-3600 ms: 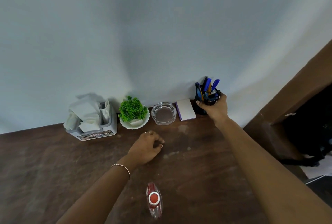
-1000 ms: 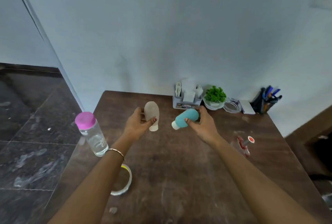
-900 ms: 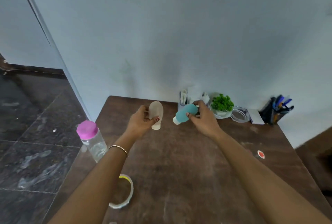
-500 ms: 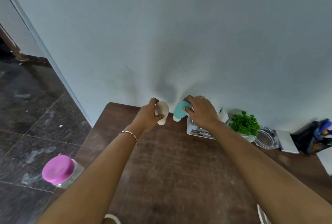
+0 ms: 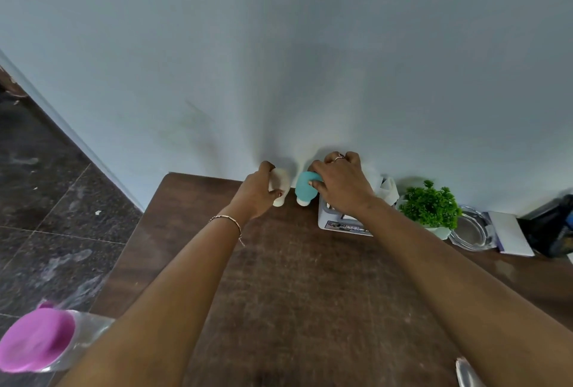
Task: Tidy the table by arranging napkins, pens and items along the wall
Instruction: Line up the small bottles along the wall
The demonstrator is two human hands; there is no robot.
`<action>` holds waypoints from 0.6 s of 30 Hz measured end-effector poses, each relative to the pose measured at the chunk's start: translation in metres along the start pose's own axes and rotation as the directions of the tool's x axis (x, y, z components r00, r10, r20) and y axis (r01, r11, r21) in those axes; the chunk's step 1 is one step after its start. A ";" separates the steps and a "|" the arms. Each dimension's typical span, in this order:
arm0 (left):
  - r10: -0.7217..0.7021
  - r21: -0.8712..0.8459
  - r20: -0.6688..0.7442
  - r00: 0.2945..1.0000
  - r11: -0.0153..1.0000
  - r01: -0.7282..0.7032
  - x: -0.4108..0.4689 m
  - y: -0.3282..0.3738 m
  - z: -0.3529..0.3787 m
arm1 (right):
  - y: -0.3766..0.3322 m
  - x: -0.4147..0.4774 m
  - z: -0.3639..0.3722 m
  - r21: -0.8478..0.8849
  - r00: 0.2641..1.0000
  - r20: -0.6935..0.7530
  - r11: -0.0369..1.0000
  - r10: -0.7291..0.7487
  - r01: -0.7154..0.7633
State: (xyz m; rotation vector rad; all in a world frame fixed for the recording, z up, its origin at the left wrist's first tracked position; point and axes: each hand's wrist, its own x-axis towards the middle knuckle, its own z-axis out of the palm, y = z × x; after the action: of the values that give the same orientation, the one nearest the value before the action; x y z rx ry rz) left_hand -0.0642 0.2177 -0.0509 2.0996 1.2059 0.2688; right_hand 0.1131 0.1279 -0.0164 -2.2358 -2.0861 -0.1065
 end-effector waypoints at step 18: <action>0.007 0.030 0.012 1.000 1.000 -0.007 -0.002 -0.004 0.006 | -0.009 0.000 0.008 0.003 1.000 -0.012 1.000 -0.016 0.016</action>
State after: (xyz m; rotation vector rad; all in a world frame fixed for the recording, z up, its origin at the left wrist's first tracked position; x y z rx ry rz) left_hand -0.0653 0.2143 -0.0578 2.1284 1.2024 0.2428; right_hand 0.1039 0.1290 -0.0240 -2.2113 -2.0971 -0.1176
